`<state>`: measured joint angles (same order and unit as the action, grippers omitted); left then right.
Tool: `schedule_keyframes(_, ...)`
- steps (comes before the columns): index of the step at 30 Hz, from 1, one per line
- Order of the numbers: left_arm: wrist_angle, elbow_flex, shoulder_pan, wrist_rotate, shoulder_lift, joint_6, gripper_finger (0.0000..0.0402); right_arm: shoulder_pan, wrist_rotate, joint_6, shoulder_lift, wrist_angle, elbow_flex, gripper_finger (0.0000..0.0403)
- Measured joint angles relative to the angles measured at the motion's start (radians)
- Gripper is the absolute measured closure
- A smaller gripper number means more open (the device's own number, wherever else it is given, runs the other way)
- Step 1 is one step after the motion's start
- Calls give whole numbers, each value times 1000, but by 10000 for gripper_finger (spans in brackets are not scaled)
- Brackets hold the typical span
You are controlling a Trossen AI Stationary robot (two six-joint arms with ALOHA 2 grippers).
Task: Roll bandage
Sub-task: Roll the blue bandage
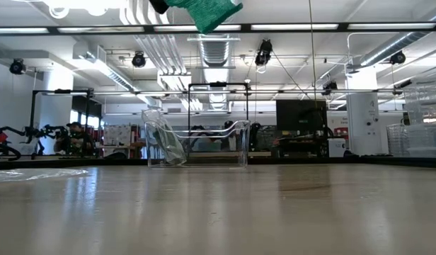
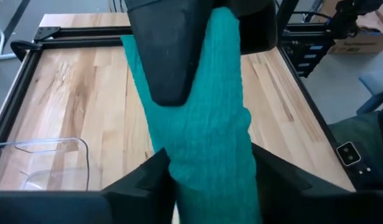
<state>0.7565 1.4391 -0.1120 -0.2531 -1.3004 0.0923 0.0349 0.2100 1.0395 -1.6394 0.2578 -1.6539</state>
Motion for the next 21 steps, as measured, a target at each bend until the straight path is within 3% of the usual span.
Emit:
schedule_keyframes(3, 12, -1, 0, 1, 4, 11, 275, 0, -2, -35, 0, 4, 0, 375)
schedule_keyframes(8, 29, -3, 0, 56, 3, 15, 378, 5, 4, -156, 1, 31, -6, 313)
schedule_keyframes(13, 42, -3, 2, 160, 3, 29, 369, -2, -19, -392, 2, 180, -96, 235)
schedule_keyframes(18, 36, -3, 16, 307, -7, 72, 387, -72, -213, -764, 2, 311, -201, 181)
schedule_keyframes(21, 23, -3, 38, 439, -24, 91, 390, -127, -261, -927, -10, 334, -224, 164)
